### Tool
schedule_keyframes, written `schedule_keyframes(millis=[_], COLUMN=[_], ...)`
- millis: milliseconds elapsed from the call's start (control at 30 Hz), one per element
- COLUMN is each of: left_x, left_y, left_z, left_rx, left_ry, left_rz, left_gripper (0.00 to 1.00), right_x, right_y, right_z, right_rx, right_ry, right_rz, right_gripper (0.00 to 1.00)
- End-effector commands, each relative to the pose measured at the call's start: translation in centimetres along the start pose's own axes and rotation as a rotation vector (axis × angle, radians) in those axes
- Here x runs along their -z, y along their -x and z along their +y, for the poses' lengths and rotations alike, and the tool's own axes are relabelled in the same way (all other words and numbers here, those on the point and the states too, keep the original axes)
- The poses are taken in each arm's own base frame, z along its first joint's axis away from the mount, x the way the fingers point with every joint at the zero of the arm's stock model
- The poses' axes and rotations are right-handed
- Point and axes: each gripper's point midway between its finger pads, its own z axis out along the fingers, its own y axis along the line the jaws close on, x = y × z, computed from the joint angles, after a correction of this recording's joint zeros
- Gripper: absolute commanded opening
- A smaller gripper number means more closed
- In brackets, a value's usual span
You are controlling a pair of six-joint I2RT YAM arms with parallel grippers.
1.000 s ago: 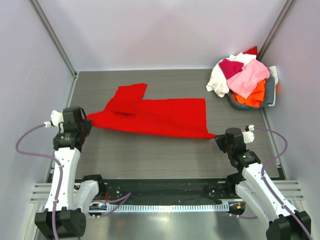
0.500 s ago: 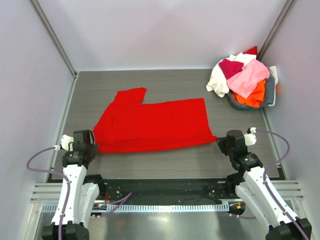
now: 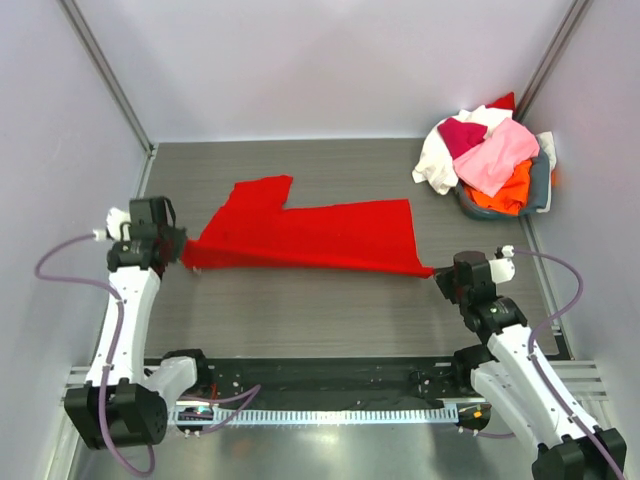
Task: Fold and stack the t-shirts
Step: Fold the tshirt
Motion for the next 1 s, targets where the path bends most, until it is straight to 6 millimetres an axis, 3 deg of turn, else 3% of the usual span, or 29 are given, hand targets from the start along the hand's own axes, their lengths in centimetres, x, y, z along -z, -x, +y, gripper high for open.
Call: schedule_keyframes(millis=[0,33,133,167,267,400,500,967], left_x=[3.5,3.5,2.6,1.4,0.8,0.7,0.7,0.7], left_y=[5.2,5.3,4.4,3.3,1.6,-0.1,-1.0,-2.9], left_z=[-4.5,-4.3,-1.2,1.0,4.7,8.5,10.1,11.2], left_rx=[-0.004,-0.015,-0.043,-0.059,-0.054,-0.048,-0.014,0.073], left_ry=[-0.090,-0.080,-0.021,0.025,0.063,0.110,0.120,0.138], left_rz=[-0.145,-0.150,-0.167,-0.157,-0.144,-0.130,-0.129,-0.062], left_gripper=[0.00,0.00,0.00,0.00,0.00,0.00,0.00,0.02], right_x=[0.8,0.8,0.7,0.6,0.5,0.8,1.0,1.0], right_y=[2.7,2.7,2.4,2.3,2.2,2.2,2.2,-0.5], right_z=[2.1,2.0,1.7,1.6,1.4,1.3,1.1,-2.5], right_rx=[-0.014,-0.015,-0.016,-0.016,-0.013,-0.005,-0.001,0.005], right_ry=[0.045,0.043,0.038,0.035,0.033,0.039,0.036,-0.015], right_rz=[-0.096,-0.096,-0.091,-0.087,-0.084,-0.089,-0.088,0.000], right_gripper=[0.01,0.01,0.01,0.01,0.01,0.01,0.01,0.01])
